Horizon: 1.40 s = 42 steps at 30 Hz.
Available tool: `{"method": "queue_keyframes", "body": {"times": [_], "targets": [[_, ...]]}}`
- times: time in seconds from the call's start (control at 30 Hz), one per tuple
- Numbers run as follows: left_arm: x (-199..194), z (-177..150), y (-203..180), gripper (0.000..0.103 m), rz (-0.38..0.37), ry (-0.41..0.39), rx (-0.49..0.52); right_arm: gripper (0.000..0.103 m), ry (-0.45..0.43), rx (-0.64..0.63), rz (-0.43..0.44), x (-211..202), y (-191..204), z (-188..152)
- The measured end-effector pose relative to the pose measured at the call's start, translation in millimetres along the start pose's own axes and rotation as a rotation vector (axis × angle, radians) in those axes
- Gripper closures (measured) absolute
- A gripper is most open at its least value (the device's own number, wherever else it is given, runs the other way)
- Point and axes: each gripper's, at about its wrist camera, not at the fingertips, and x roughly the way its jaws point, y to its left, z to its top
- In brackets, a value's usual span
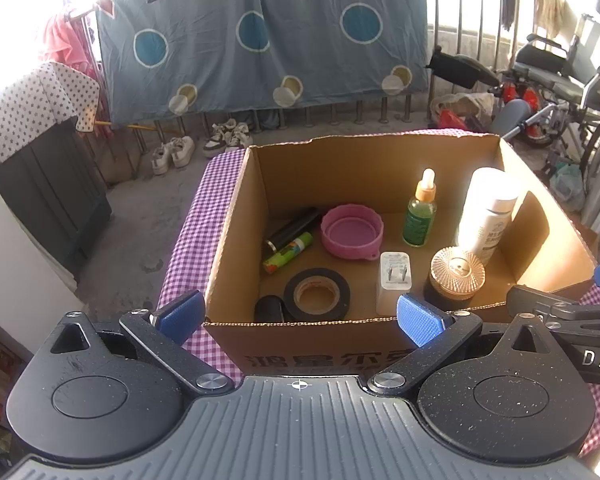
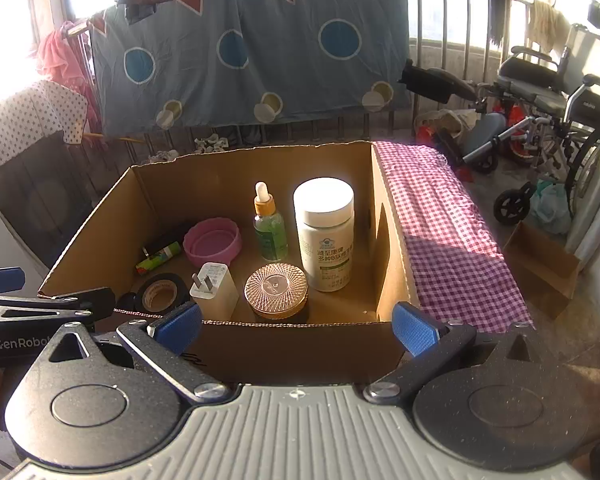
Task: Organize rigid objects
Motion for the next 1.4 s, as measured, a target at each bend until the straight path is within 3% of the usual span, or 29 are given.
{"method": "queue_keyframes", "body": {"times": [1.4], "targets": [[-1.1, -2.1, 1.5, 0.001, -0.002, 0.033, -0.021, 0.000, 0.007, -0.025, -0.010, -1.0, 5.2, -2.1]]}}
